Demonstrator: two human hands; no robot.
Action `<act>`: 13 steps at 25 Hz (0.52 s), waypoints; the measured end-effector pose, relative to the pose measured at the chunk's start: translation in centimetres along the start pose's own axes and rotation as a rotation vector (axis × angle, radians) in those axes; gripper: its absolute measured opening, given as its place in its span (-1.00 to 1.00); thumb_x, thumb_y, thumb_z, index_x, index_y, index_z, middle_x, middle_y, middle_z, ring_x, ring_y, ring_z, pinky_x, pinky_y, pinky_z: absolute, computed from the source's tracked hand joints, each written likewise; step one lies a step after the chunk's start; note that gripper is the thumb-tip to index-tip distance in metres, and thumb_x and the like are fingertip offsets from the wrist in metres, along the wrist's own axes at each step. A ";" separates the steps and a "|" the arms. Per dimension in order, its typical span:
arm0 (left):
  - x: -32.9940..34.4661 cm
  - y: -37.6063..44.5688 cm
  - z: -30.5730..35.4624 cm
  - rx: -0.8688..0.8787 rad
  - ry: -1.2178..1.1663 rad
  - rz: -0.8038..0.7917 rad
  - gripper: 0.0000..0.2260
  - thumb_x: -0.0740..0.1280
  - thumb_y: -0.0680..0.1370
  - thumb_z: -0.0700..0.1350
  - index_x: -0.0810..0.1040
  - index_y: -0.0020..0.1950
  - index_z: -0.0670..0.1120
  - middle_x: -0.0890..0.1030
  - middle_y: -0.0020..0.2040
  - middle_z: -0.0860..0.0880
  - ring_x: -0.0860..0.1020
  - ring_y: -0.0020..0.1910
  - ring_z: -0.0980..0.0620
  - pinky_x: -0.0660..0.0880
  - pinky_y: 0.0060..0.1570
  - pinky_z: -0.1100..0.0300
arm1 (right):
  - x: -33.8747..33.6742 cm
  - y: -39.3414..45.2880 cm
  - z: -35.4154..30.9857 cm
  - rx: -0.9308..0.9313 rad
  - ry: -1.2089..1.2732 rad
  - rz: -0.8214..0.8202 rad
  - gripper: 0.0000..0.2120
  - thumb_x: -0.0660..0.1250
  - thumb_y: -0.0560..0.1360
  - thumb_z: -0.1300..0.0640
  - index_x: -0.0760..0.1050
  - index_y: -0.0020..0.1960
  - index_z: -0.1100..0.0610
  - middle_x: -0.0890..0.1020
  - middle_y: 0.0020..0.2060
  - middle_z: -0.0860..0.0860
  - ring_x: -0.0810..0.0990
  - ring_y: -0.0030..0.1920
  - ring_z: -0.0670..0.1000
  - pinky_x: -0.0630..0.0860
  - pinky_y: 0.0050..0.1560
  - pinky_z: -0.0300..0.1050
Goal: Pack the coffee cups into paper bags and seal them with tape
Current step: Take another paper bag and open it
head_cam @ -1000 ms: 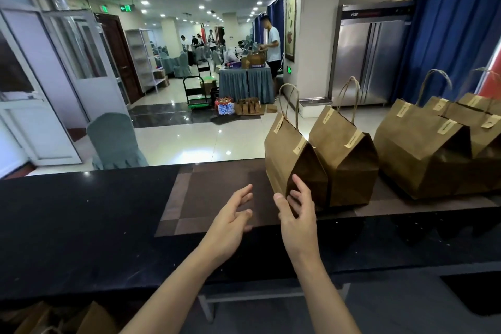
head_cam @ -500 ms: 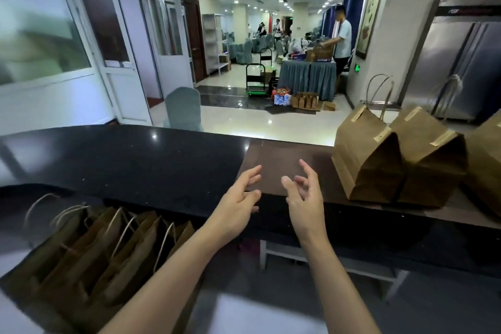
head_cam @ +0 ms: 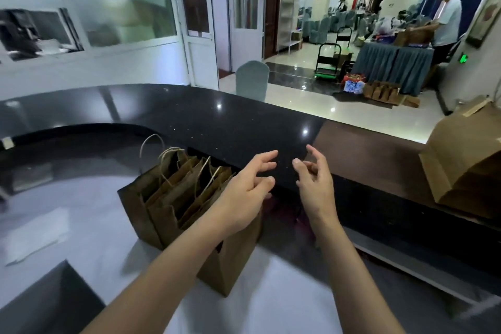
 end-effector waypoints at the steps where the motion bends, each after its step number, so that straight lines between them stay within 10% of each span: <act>1: -0.6 -0.6 0.1 0.010 0.006 0.035 -0.58 0.19 0.68 -0.17 0.35 0.49 0.19 0.49 0.35 0.10 0.56 0.20 0.16 0.56 0.22 0.04 | 0.6 0.0 0.2 -0.004 -0.013 -0.025 -0.60 0.35 0.59 -0.09 0.41 0.41 -0.24 0.54 0.19 -0.05 0.55 0.23 -0.06 0.52 0.32 0.13; 7: -3.6 -5.5 -1.1 0.001 0.172 0.342 -0.71 0.21 0.67 -0.19 0.48 0.34 0.09 0.59 0.09 0.15 0.58 0.07 0.19 0.58 0.11 0.16 | 3.1 0.9 2.3 -0.033 -0.172 -0.194 -0.75 0.26 0.65 0.05 0.56 0.29 -0.09 0.61 0.13 -0.08 0.56 0.21 -0.06 0.50 0.28 -0.02; 13: -3.5 -9.9 -5.3 -0.153 0.457 0.365 -0.76 0.23 0.66 -0.13 0.50 0.27 0.14 0.52 0.09 0.28 0.48 0.14 0.27 0.53 0.13 0.28 | 4.4 0.8 4.3 -0.010 -0.326 -0.372 -0.76 0.20 0.57 -0.11 0.60 0.14 -0.25 0.61 0.08 -0.08 0.65 0.07 0.08 0.61 0.13 0.23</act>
Point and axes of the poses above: each hand's wrist, its own y-axis towards the middle knuckle, its own x-axis out of the palm, z = x × y, the point moved 1 cm from there along y, towards the middle knuckle
